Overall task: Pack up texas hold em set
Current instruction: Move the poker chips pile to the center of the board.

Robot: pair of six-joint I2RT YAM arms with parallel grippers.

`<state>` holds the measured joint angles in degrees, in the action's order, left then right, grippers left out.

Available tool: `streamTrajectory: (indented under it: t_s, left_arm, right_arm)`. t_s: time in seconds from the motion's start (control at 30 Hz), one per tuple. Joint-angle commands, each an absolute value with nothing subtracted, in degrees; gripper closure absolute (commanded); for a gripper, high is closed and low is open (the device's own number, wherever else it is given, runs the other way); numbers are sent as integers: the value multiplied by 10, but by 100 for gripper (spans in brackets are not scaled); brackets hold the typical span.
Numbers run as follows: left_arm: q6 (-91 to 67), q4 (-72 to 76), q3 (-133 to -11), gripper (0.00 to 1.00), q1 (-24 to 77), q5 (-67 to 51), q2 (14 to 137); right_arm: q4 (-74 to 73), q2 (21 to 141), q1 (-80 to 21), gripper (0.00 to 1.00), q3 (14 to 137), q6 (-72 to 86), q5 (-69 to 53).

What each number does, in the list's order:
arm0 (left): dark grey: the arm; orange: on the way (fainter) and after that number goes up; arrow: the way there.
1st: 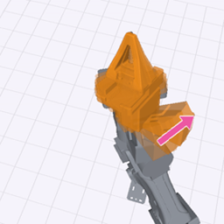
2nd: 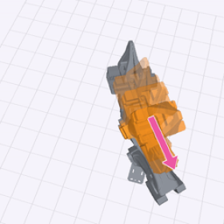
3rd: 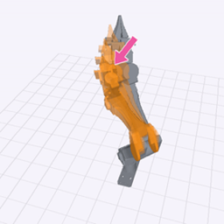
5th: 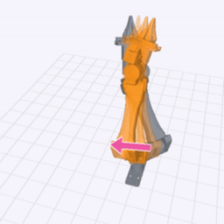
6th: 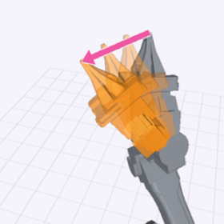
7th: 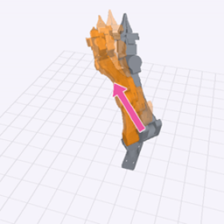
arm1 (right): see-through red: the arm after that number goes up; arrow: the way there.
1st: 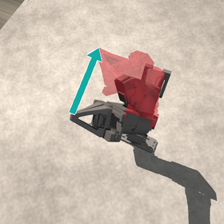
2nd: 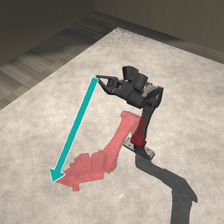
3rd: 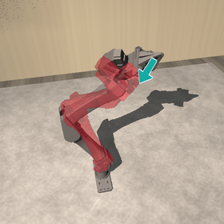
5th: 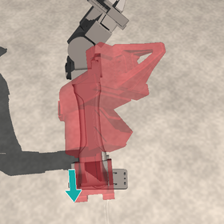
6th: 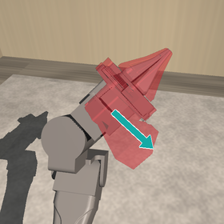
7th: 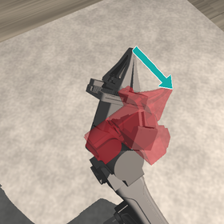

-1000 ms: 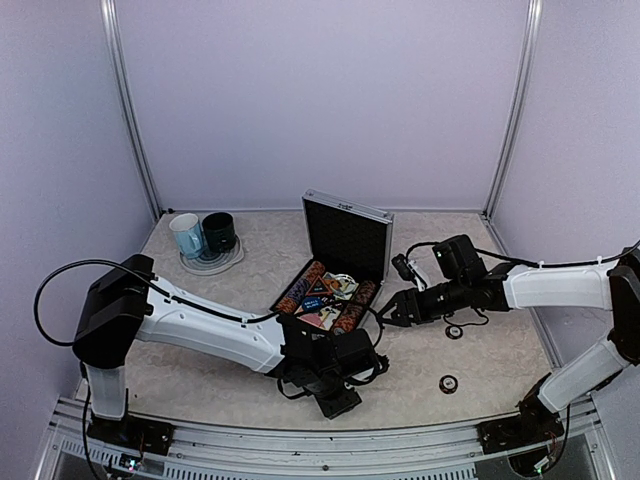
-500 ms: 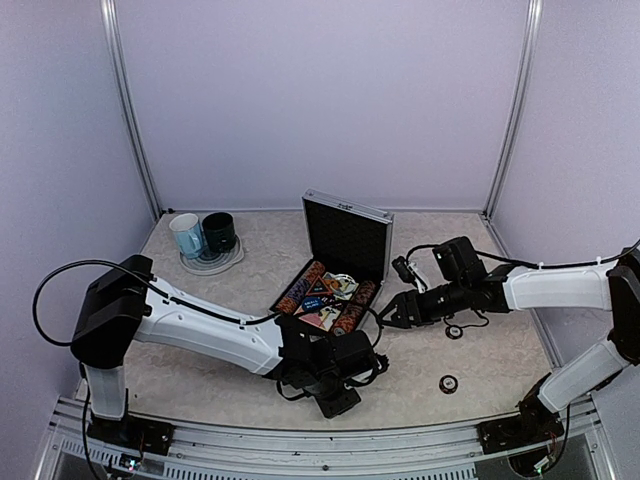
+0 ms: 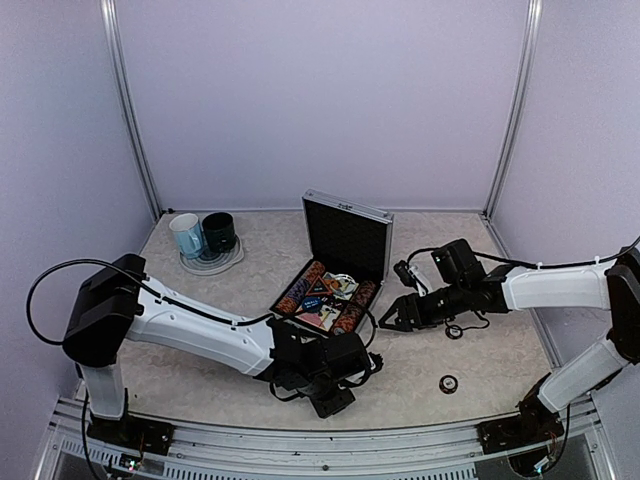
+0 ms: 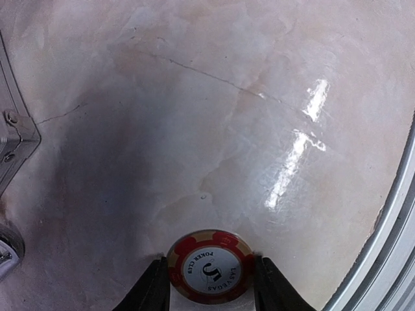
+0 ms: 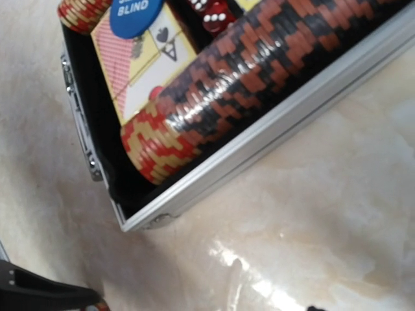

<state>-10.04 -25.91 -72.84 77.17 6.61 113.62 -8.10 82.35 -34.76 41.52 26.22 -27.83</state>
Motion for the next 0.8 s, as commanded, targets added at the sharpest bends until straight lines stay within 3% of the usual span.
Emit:
streamTrajectory:
  t_s: [0.0,0.47,0.77]
  left_arm:
    - [-95,-251,-703,56,767,83,1108]
    - [-99,-217,-672,55,736,67,1055]
    - [-82,-225,-666,24,733,6,1051]
  right_arm:
    - [-94,825,-351,36,427,263,-264]
    - [-33,867,-365,37,414,300,-306]
    - [-31,884,-378,38,422,297,-305]
